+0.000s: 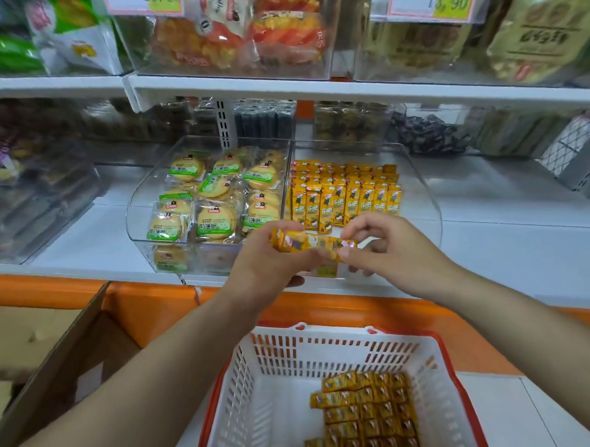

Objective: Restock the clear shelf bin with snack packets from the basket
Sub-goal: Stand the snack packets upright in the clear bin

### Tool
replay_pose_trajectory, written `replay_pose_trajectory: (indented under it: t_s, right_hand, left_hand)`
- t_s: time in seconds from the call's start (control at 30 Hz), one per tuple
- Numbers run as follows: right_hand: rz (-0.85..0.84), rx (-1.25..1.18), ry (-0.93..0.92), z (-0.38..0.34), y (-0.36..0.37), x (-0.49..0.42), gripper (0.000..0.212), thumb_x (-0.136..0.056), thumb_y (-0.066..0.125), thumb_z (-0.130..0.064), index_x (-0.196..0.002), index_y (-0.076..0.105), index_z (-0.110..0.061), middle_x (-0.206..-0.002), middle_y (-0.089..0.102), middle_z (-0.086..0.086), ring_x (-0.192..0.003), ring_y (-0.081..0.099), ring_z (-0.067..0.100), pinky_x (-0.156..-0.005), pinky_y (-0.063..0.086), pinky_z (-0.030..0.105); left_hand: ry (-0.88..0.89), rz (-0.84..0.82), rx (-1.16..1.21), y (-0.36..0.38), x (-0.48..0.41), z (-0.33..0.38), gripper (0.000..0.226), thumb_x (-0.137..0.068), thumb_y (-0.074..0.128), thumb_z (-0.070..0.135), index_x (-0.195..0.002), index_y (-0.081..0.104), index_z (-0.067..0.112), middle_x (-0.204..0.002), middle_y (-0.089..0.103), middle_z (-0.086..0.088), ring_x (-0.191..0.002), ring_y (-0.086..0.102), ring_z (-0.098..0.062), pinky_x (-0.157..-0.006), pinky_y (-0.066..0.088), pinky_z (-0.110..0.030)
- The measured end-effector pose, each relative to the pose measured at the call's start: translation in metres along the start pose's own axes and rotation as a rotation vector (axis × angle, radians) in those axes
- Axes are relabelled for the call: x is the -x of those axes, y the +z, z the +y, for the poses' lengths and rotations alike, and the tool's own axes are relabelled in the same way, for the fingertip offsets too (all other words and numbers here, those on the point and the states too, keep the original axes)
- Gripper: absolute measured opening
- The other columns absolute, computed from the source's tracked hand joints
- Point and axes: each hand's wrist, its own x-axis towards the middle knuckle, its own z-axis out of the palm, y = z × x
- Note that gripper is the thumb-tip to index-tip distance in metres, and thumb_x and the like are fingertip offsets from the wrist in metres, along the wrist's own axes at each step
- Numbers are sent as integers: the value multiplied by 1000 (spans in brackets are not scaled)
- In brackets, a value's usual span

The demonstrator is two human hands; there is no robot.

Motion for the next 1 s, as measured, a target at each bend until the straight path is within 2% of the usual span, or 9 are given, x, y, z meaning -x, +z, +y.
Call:
replay_pose_trajectory:
  t_s: [0.2,0.3,0.4,0.5,0.6,0.67,0.8,0.9,1.0]
  right_hand:
    - [-94,-23,46,9,-1,9,9,-88,73,-26,-87,66,-21,-87,72,-1,-75,73,18,-64,58,36]
    - [13,-36,53,7,-4,5,4,-93,66,-25,-96,67,-26,-96,68,-2,-83,71,19,-67,60,38]
    - [87,-117,30,2,-9,-5,35,-96,62,-25,-128,53,-39,-112,64,-9,-88,70,17,-67,61,31]
    - [53,-76,-29,-3,-9,-14,35,-93,67,-23,-122,59,-41,-105,61,-9,-82,69,15,-66,60,30]
    - [72,-43,-56,-3,-14,-32,27,-87,74,-16,-105,64,-35,-96,60,-3,-72,65,17,-63,59,29]
    - [131,27,-64,3,-23,-50,27,-86,75,-11,-101,64,-32,-92,60,-3,-68,63,18,-64,57,30]
    - [282,261,32,36,-38,-95,25,-83,77,-12,-101,65,-25,-98,66,4,-76,65,22,-73,55,37]
    - [331,398,64,63,-33,-122,27,-81,79,-10,-98,64,-25,-97,66,1,-91,66,22,-74,50,28]
    - [338,417,112,82,-23,-142,26,-81,79,-11,-97,64,-26,-97,68,2,-88,66,19,-59,44,18]
  left_hand:
    - [-7,-58,105,10,-1,5,28,-85,80,13,-109,67,8,-94,79,-11,-85,77,-22,-79,63,-33]
    - [3,-97,79,15,-3,6,31,-88,77,15,-118,67,8,-100,78,-15,-93,77,-27,-81,63,-34]
    - [54,-86,16,18,-6,6,34,-87,78,18,-120,69,20,-100,78,-9,-94,76,-25,-87,62,-41]
    - [149,-100,-61,19,-9,6,27,-86,80,16,-94,74,41,-94,79,1,-88,76,-19,-75,63,-32]
    - [214,-14,-168,17,-19,6,29,-85,81,17,-104,69,35,-90,76,7,-82,75,-14,-70,63,-30]
    - [254,103,-342,8,-29,3,38,-84,82,24,-117,64,30,-101,71,9,-91,71,-15,-79,62,-38]
    - [322,269,-734,-13,-40,-5,56,-84,81,38,-134,56,29,-125,62,11,-110,60,-13,-87,57,-38]
    - [261,254,-864,-18,-45,-14,76,-81,81,47,-145,47,26,-139,56,4,-119,57,-20,-95,55,-45]
    - [181,191,-970,-17,-47,-19,76,-76,80,58,-139,49,29,-132,62,5,-111,63,-21,-90,56,-47]
